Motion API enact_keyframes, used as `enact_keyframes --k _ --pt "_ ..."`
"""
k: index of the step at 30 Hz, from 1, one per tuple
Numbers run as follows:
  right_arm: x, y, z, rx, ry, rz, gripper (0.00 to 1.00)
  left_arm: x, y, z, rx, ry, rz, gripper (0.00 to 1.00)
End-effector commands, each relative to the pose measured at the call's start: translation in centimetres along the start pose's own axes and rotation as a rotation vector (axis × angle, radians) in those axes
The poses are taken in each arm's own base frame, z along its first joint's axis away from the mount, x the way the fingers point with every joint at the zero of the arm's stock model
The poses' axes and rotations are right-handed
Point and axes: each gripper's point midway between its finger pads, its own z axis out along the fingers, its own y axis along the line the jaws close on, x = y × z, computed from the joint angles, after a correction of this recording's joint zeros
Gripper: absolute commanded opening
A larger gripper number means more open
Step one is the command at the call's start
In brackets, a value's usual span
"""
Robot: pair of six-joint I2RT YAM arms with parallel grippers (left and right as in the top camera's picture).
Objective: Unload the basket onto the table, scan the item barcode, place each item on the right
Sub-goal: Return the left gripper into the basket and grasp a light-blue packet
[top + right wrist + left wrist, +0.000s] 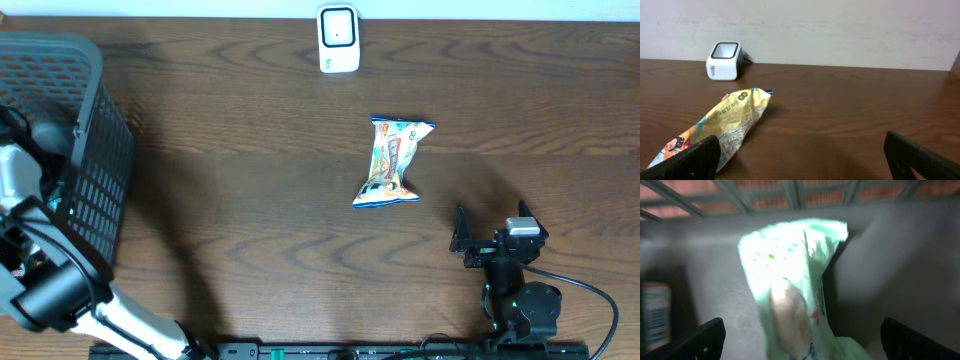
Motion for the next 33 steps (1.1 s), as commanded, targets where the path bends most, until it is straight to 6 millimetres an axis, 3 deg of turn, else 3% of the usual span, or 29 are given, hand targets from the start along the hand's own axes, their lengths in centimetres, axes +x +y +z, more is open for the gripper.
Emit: enact_keyframes --k 1,4,7,9,12,14,18,20,24,27,28,29,33 --pt "0.1 -0.2 0.0 0.008 0.0 0.006 0.99 2.0 0.3 2.7 -0.072 0.041 0.066 0.98" --pt "0.1 -0.2 0.0 0.008 0.0 0.006 0.99 3.0 0.4 4.0 -0.093 0.07 0.109 0.93" --pt "0.1 -0.2 0.0 0.008 0.0 0.006 0.99 2.7 0.3 3.6 -0.086 0.061 0.12 0.66" --pt "0.1 -0.2 0.0 0.008 0.0 0.006 0.99 2.1 0.3 2.5 -0.072 0.045 0.111 0.48" --pt "0.1 -0.2 0.0 0.008 0.0 0.006 0.99 0.8 0.2 0.4 -0.041 0.008 0.092 0.31" --pt "0.1 -0.2 0.0 0.008 0.0 0.006 0.99 -0.4 0.1 -1.8 -0.006 -0.031 0.071 0.26" --pt "0.1 -0.2 0.0 0.008 0.0 0.006 0.99 -3.5 -0.1 -8.7 0.14 -0.14 0.002 0.26" --pt "0.1 -0.2 0.0 0.008 0.0 0.006 0.99 -4.7 -0.2 -13.6 0.271 -0.186 -0.097 0.26" --pt "0.1 -0.2 0.0 0.008 0.0 0.006 0.99 -4.6 -1.5 -22.9 0.62 -0.178 -0.191 0.26" --pt "0.1 -0.2 0.0 0.008 0.0 0.006 0.99 -2.0 -3.6 -29.9 0.914 -0.077 -0.177 0.26" --pt "0.1 -0.2 0.0 0.008 0.0 0.006 0.99 -1.5 -3.9 -30.8 0.951 -0.06 -0.165 0.26" --pt "0.1 -0.2 0.0 0.008 0.0 0.006 0.99 0.3 -4.9 -33.2 1.042 -0.013 -0.116 0.26" --pt "0.1 -0.2 0.0 0.008 0.0 0.006 0.99 7.0 -7.5 -38.0 1.185 0.098 0.084 0.26"
